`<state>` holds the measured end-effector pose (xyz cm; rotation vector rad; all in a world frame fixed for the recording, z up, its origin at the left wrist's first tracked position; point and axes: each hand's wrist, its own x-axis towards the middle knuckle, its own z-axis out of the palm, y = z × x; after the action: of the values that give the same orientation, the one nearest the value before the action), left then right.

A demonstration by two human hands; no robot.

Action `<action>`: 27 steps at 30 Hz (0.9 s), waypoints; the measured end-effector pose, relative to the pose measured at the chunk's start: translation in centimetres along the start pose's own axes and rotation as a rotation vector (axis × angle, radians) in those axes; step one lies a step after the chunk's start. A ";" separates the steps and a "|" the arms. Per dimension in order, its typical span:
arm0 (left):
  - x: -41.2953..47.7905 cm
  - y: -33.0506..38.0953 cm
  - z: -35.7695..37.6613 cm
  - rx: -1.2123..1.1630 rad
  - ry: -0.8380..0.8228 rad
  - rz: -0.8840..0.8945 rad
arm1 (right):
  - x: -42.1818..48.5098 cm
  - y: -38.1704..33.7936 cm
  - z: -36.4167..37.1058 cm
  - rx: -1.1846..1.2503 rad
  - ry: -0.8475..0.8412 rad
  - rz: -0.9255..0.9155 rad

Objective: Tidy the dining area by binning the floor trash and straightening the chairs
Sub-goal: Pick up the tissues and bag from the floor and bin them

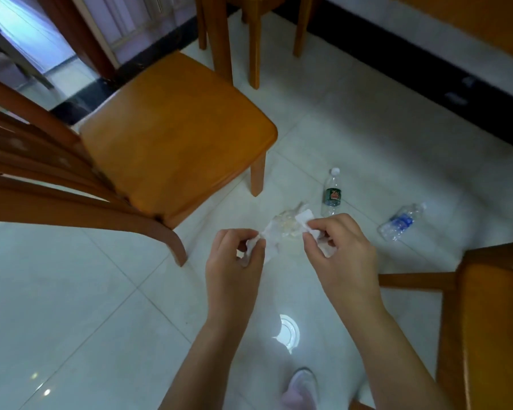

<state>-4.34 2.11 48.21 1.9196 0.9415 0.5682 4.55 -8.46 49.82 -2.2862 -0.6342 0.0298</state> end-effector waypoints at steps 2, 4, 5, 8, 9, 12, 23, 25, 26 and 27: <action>-0.3 3.1 -1.7 0.001 0.005 -0.013 | 0.3 -2.6 -2.5 0.004 0.001 -0.011; -0.8 5.9 -3.4 0.012 0.020 -0.046 | 0.5 -5.0 -5.0 -0.002 0.009 -0.023; -1.2 7.3 -4.3 0.018 0.023 -0.074 | 0.5 -6.0 -6.1 -0.010 0.011 -0.027; -2.5 11.0 -7.2 0.031 0.026 -0.113 | 0.2 -9.1 -9.4 -0.012 0.007 -0.019; -3.0 12.1 -8.0 0.035 0.031 -0.107 | -0.1 -10.0 -10.4 -0.010 0.006 -0.021; -4.3 15.0 -10.5 0.042 0.068 -0.082 | -1.0 -12.9 -13.4 0.006 -0.004 -0.041; -9.1 21.0 -19.7 0.058 0.190 -0.074 | -5.3 -21.7 -19.3 0.038 -0.094 -0.168; -9.9 21.4 -21.8 0.063 0.207 -0.076 | -5.9 -23.3 -19.8 0.045 -0.119 -0.196; -10.3 21.4 -22.9 0.069 0.217 -0.078 | -6.3 -24.1 -19.9 0.041 -0.132 -0.213; -10.6 21.3 -23.9 0.076 0.228 -0.084 | -6.6 -24.8 -19.9 0.036 -0.143 -0.232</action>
<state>-19.29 -0.44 78.34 1.8999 1.1979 0.7217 -7.90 -9.86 79.80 -2.1761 -0.9619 0.0932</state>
